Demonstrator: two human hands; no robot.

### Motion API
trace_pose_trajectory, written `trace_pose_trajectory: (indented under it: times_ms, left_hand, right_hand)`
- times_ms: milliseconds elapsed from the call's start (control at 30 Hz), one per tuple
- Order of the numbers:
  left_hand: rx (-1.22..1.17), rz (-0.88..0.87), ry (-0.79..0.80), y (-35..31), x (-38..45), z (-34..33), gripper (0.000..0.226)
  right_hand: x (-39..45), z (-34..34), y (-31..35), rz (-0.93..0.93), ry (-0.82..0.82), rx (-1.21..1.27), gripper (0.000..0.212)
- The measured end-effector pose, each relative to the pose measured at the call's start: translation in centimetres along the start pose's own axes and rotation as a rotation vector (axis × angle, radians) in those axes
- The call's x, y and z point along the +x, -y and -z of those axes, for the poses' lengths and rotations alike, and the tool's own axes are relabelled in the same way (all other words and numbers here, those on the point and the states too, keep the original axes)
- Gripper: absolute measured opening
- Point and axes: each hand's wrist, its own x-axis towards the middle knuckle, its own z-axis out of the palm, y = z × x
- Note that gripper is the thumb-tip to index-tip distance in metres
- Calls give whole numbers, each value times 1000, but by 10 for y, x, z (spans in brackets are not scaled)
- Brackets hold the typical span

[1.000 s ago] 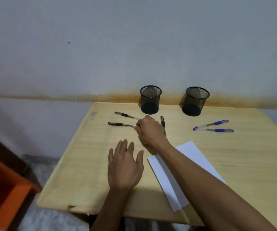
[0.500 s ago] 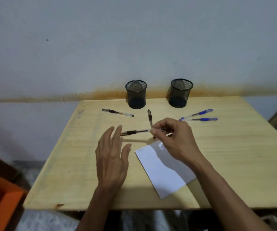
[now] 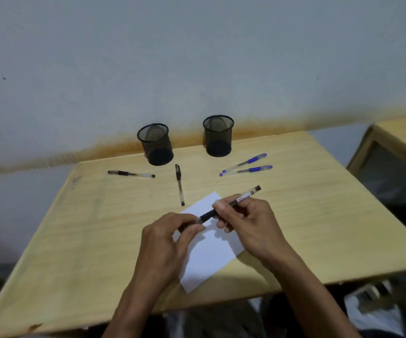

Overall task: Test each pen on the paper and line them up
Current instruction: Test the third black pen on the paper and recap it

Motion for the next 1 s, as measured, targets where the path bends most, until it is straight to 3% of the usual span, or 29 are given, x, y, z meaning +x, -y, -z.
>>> trace_pose_trajectory:
  times_ms: [200, 333, 400, 633, 800, 900, 1000]
  left_hand:
    - [-132, 88, 57, -11, 3, 18, 5]
    - [-178, 298, -6, 36, -2, 61, 24]
    - [-123, 396, -72, 55, 1, 75, 23]
    - [99, 446, -159, 74, 29, 42, 2]
    - [400, 447, -131, 117, 35, 37, 13]
    - [419, 401, -152, 121, 30, 34, 15]
    - [374, 378, -157, 121, 23, 34, 17]
  right_hand:
    - [9, 0, 1, 13, 86, 192, 14]
    - [44, 37, 2, -32, -288, 501, 21]
    - [59, 52, 4, -3, -333, 409, 18]
    - [26, -18, -5, -70, -136, 224, 24]
    - [6, -17, -10, -81, -162, 234, 20]
    - [1, -14, -9, -50, -188, 241, 11]
    - [1, -14, -13, -14, -215, 213, 19]
